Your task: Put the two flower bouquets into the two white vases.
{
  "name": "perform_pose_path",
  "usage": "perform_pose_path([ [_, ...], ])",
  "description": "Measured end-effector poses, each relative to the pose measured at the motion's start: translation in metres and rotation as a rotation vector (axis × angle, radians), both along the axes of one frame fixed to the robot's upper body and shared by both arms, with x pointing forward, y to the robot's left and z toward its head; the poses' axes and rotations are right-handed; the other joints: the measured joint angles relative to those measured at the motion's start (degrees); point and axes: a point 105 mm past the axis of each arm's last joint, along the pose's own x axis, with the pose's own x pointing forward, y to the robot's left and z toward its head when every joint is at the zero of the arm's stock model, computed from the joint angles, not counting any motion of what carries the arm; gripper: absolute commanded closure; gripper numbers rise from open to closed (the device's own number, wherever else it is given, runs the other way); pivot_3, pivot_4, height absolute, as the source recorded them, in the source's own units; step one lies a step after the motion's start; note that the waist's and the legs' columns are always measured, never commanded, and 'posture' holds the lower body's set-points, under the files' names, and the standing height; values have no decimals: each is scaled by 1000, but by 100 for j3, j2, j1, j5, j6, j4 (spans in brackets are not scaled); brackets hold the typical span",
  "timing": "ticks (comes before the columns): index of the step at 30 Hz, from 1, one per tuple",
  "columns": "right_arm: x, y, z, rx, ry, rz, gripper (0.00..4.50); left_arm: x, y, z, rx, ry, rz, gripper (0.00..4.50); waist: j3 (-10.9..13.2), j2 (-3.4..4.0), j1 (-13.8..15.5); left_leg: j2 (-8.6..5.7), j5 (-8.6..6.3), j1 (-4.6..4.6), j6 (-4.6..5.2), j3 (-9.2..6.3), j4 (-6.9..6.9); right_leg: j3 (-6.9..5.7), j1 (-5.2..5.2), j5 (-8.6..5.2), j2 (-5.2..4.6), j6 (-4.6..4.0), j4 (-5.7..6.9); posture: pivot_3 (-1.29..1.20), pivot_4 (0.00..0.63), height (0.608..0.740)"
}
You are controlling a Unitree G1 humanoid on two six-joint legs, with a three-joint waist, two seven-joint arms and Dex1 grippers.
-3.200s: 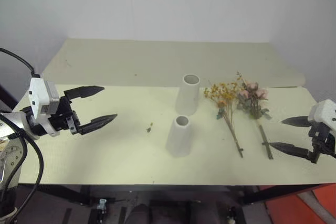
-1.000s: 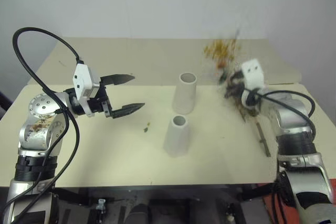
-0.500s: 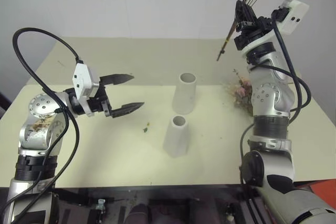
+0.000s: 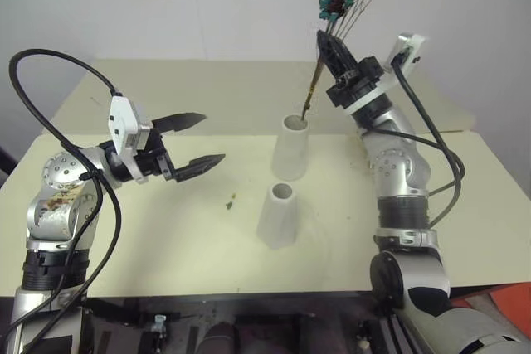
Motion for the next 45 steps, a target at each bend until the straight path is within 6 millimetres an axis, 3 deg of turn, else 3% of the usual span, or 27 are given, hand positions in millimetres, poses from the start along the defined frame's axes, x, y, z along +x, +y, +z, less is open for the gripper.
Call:
perform_pose_path([
  [11, 17, 3, -24, -31, 29, 5, 4464, -1, -1, -2, 4, 21, 9, 0, 1, 1, -5, 0, 0, 1, 0, 0, -1, 0, 0, 0, 0, -1, 1, 0, 150, 740],
  [17, 22, 5, -21, -42, 3, -7, 4464, -1, -1, -3, 9, 22, 8, 0, 1, 1, -9, 0, 0, 1, 0, 0, -2, 0, -1, 0, 0, -1, 0, 0, 150, 740],
  [21, 25, 7, -31, -67, 4, -5, 4464, -2, 0, -3, 19, 22, 9, 0, 1, 2, -10, -1, 0, 2, 0, 0, -2, 0, 0, 0, 0, -1, 0, 0, 150, 740],
  [34, 22, 18, -53, -135, -20, 4, 4464, -3, 0, -3, 33, 9, 6, 0, 1, 2, -12, -1, 0, 1, -1, -1, -2, 0, -1, 0, 0, -1, 1, 0, 150, 740],
  [35, 22, 19, -56, -139, -16, 13, 3872, -3, 1, -4, 34, 10, 8, 0, 2, 2, -12, -1, 0, 1, -1, 0, -2, 0, -1, 1, -1, -1, 1, 0, 150, 740],
  [37, 21, 20, -57, -144, -18, 27, 3415, -3, 1, -5, 36, 12, 10, 0, 2, 3, -11, 0, 0, 2, -1, 0, -2, 0, -1, 1, 0, -1, 1, 0, 150, 740],
  [45, 19, 18, -62, -158, -23, 40, 850, -4, 2, -9, 37, 24, 14, 0, 2, 3, -15, 0, 0, 4, -1, 0, -2, 0, 0, 0, 0, -1, 5, 0, 150, 740],
])
